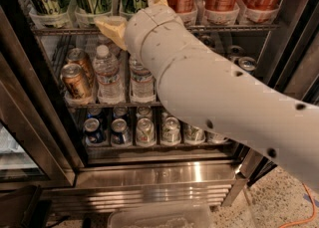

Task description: Pick green can from top shelf of fridge

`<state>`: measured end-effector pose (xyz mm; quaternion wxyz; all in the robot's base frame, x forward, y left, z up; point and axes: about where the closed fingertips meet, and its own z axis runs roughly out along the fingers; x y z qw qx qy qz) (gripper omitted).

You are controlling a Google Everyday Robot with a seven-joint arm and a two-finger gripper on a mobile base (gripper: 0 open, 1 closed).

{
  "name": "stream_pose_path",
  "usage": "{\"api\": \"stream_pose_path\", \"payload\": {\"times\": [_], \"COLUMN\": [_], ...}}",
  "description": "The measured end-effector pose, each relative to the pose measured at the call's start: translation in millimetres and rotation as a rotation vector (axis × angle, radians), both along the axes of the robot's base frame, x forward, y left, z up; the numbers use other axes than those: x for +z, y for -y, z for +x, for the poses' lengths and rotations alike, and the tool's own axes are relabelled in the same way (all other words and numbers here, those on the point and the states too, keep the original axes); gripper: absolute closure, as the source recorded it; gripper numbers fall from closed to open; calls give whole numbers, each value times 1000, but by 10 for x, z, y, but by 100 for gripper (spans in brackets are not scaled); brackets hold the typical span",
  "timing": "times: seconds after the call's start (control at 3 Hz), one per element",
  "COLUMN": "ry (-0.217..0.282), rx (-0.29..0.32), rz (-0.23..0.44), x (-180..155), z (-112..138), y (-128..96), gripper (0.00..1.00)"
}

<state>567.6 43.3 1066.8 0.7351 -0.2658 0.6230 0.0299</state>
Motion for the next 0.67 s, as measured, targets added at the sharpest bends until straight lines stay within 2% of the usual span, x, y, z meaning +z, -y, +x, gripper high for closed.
{"api": "stream_pose_path", "payload": {"times": [0.33,0.67], "ry": [38,68], "rx": [-20,-60], "rz": [10,9], "x": [103,192], "z": [139,236], "y": [-73,-51], "gripper": [22,24]}}
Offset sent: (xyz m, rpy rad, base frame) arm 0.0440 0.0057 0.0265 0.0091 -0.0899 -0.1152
